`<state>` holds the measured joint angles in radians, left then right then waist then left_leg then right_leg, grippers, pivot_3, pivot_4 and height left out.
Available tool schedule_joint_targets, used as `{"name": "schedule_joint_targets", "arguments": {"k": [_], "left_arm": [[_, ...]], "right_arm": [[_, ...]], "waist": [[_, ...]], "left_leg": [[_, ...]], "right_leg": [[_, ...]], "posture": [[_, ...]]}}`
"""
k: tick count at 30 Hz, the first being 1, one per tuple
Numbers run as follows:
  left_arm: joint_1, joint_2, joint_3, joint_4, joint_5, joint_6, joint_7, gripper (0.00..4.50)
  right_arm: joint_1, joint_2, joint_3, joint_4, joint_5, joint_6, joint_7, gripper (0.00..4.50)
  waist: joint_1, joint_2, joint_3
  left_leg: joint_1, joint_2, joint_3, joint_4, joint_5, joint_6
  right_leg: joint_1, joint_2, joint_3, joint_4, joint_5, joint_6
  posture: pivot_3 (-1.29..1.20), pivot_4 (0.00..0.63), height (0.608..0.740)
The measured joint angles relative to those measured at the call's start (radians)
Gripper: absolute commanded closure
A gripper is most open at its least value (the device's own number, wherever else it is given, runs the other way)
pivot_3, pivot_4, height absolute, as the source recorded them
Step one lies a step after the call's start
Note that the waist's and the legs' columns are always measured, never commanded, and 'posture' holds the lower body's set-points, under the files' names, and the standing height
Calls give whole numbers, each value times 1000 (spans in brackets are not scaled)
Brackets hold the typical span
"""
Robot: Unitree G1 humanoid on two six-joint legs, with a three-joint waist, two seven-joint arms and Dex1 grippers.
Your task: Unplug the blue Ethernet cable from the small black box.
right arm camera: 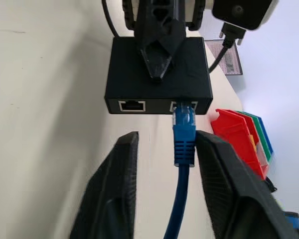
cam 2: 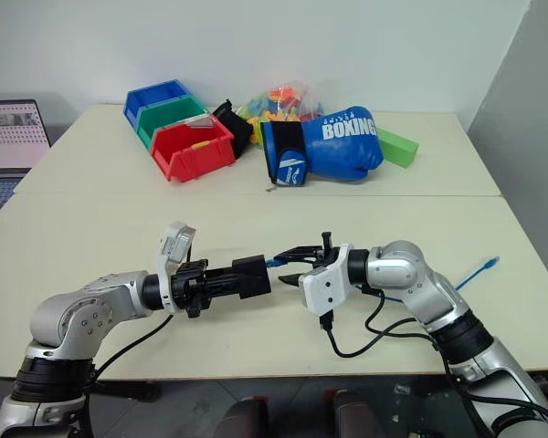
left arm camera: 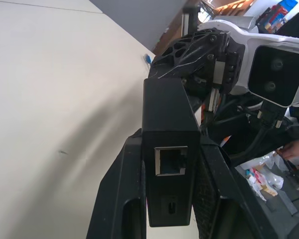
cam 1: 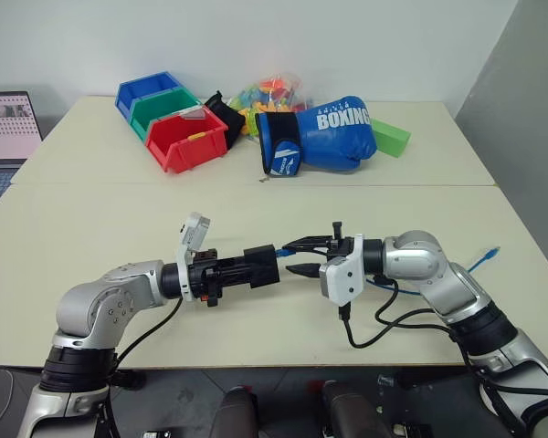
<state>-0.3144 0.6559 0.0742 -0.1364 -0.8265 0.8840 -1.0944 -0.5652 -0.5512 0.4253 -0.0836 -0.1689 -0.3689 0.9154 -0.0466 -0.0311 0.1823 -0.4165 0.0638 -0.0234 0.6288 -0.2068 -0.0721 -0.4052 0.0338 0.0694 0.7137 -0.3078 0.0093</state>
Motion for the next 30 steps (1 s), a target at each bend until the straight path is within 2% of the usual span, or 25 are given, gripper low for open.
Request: {"name": "schedule_joint_targets", "arguments": {"k": [3, 5, 10, 15, 21, 30], "left_arm": [[-4, 19, -21, 16, 27, -33, -40, 3716], [-5, 32, -34, 29, 56, -67, -78, 3716], [-8, 75, -74, 37, 132, -173, -178, 3716], [-7, 79, -87, 37, 157, -238, -228, 3716], [11, 83, -75, 25, 158, -257, -237, 3716], [57, 88, -38, 20, 156, -263, -230, 3716]], "right_arm": [[35, -33, -12, -98, 84, 135, 57, 1321], [48, -52, -30, -148, 148, 243, 87, 1095], [81, -59, -140, -295, 468, 714, 104, 1055], [55, 32, -209, -321, 728, 1095, 18, 1055], [44, 139, -227, -277, 821, 1235, -69, 1055], [45, 174, -224, -199, 827, 1258, -68, 1055]], "waist": [[3, 0, 0], [3, 0, 0], [5, 0, 0], [3, 0, 0], [-1, 0, 0], [-5, 0, 0]], "left_leg": [[0, 0, 0, 0, 0, 0], [0, 0, 0, 0, 0, 0], [0, 0, 0, 0, 0, 0], [0, 0, -1, 0, 0, 0], [0, 0, 0, 0, 0, 0], [-1, 0, 0, 0, 0, 0]], "right_leg": [[0, 0, 0, 0, 0, 0], [0, 0, 0, 0, 0, 0], [0, 0, 0, 0, 0, 0], [0, 0, 0, 0, -2, 2], [0, 0, 0, 0, -2, 3], [0, 0, 0, -1, -2, 3]], "posture": [[0, 150, 740], [0, 150, 740], [0, 150, 740], [0, 150, 740], [0, 150, 740], [0, 150, 740]]}}
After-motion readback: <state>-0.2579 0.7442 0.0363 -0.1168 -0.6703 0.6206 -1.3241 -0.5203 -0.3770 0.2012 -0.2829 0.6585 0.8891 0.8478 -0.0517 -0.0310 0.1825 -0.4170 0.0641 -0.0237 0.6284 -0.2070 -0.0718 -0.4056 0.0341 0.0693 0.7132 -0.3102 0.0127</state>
